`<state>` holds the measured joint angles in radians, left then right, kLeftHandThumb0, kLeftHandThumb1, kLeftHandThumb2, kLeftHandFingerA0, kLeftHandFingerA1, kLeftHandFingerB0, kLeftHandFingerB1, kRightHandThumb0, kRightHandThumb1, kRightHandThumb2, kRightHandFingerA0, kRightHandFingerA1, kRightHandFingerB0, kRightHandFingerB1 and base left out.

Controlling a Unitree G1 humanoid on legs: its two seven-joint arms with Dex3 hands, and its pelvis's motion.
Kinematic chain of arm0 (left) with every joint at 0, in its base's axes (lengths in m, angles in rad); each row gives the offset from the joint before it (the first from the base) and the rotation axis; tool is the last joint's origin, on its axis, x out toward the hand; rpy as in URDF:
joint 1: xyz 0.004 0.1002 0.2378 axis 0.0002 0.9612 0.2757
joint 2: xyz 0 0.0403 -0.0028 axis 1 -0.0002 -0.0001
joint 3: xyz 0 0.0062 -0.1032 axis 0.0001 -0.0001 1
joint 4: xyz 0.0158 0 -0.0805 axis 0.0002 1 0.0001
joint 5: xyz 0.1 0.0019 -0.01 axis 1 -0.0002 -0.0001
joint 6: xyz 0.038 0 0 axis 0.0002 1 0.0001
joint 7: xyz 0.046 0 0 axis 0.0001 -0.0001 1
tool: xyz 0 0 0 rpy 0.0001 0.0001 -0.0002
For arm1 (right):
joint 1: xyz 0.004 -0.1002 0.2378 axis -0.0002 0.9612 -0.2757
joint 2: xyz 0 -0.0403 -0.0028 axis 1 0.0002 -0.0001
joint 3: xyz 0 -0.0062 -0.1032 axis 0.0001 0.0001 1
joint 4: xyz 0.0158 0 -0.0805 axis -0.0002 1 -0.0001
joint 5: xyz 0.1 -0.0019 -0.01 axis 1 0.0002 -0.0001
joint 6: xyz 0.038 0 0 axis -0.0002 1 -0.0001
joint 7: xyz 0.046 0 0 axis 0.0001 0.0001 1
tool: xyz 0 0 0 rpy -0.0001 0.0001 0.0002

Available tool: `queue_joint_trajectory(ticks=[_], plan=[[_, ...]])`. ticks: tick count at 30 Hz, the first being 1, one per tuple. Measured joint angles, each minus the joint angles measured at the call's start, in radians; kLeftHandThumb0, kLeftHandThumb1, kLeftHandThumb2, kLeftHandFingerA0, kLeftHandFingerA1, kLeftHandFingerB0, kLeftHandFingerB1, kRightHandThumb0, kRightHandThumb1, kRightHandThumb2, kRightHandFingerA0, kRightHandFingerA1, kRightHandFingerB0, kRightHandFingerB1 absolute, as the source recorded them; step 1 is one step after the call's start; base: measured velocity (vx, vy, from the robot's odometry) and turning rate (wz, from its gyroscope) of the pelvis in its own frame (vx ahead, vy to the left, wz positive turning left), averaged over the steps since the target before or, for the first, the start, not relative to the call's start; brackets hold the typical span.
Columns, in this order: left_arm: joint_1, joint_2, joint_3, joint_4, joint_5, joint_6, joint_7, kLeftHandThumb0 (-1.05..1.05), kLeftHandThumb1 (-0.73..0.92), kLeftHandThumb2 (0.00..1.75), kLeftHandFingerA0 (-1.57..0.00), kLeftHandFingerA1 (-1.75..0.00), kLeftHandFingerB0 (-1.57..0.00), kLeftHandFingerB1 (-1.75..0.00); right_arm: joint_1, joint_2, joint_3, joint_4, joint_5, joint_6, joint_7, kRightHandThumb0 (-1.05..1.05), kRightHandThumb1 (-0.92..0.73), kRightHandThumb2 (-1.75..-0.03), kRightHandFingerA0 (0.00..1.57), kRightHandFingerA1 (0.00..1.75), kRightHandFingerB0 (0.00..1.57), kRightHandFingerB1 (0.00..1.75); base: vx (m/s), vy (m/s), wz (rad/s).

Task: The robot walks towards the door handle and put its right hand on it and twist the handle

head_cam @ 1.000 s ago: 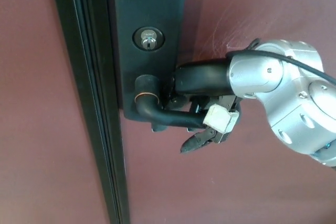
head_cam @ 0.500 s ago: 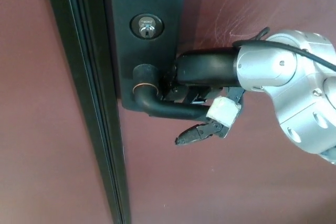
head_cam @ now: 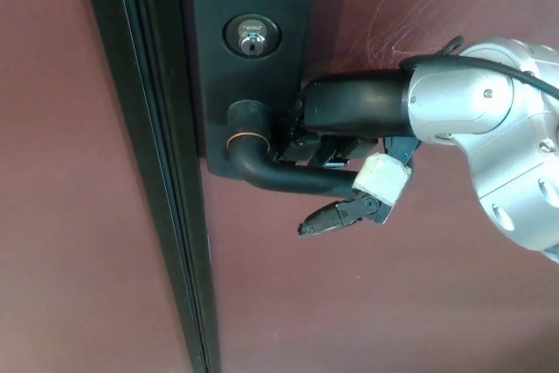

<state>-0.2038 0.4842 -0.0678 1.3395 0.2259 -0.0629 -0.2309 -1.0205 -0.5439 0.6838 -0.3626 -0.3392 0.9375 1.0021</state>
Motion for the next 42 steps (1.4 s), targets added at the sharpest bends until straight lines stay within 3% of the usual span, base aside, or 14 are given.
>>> queue_joint_trajectory(ticks=[11,25,42], plan=[[0.000,0.002,-0.011,0.000,0.000,-0.001,-0.002,-0.40,0.60,0.58,-0.68,-0.46,-0.49,-0.39,-0.010,-0.018,0.005,-0.047,-0.005,0.015,0.005,-0.83,-0.49,-0.86,0.00,0.00,0.00,0.03,0.00,0.000,0.00],[-0.007,0.004,-0.013,-0.002,0.000,-0.002,-0.002,-0.40,0.60,0.58,-0.67,-0.46,-0.47,-0.38,0.010,-0.021,0.106,-0.133,-0.139,0.005,-0.006,-0.92,-0.61,-0.94,0.00,0.00,0.00,0.04,0.00,0.000,0.00],[-0.009,0.005,-0.020,-0.003,0.000,-0.002,-0.002,-0.40,0.60,0.58,-0.67,-0.46,-0.47,-0.38,0.077,-0.019,0.188,-0.193,-0.313,-0.021,-0.076,-0.92,-0.62,-0.95,0.00,0.00,0.00,0.04,0.00,0.000,0.00]])
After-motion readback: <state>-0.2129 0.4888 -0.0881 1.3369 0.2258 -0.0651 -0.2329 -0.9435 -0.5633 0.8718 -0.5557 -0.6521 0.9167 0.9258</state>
